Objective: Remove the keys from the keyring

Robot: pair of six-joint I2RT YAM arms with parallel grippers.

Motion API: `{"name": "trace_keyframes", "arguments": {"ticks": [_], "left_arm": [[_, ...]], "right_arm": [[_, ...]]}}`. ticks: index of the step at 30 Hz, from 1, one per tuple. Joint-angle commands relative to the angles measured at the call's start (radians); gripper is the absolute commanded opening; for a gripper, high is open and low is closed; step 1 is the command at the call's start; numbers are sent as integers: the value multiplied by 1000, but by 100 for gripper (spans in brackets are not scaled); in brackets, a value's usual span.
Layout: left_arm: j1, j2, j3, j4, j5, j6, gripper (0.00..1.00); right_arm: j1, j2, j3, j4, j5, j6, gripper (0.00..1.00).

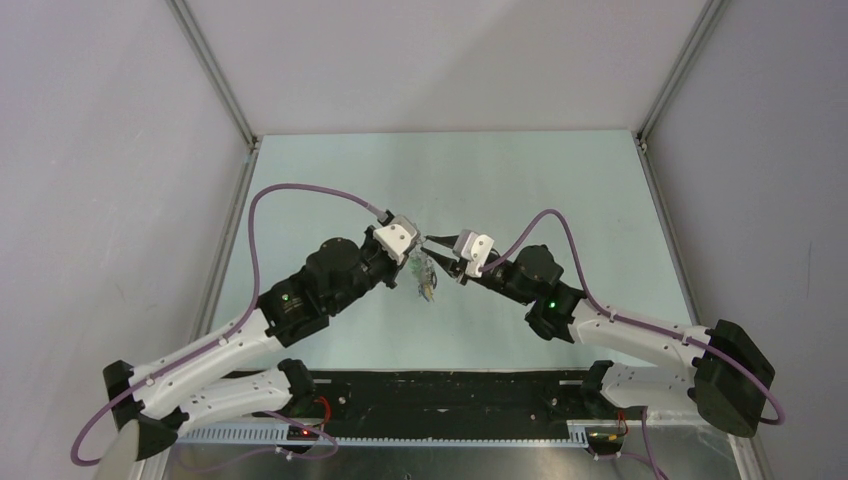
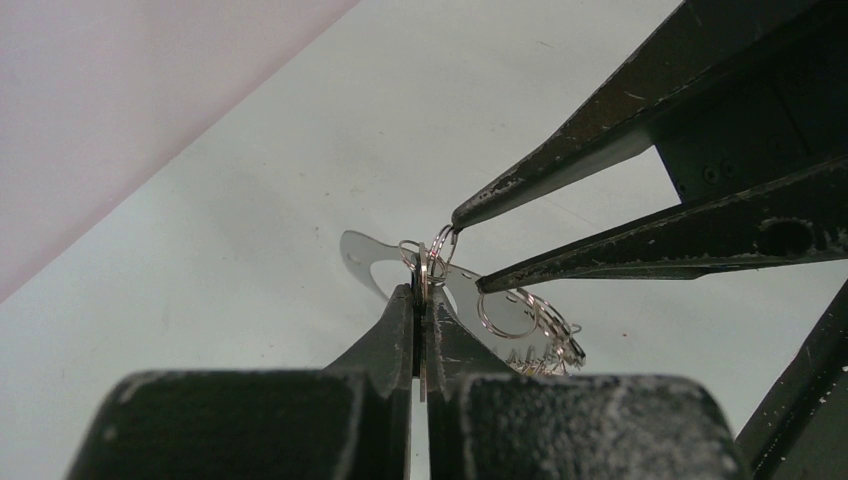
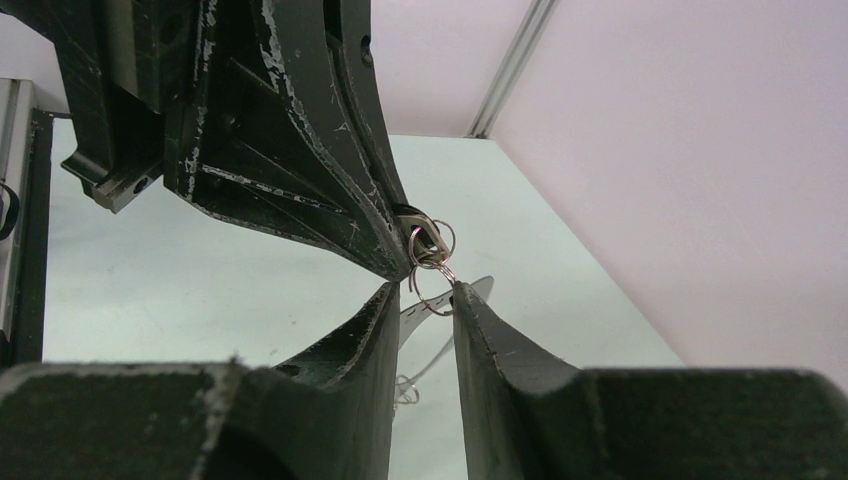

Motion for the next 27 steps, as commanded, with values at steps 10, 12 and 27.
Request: {"name": "trace_keyframes", "arguments": {"ticks": [10,12,27], "left_arm": [[-8,-29,0,67,31,27,0],[-8,-30,0,67,32,29,0],[-10,-48,-5,67,54,38,0]], "right_arm": [[-37,-32,0,15,-8,-21,35],[-42,-28,1,18,-33,-22,36],[-39,2,33,-28,-173,-26,20]]}}
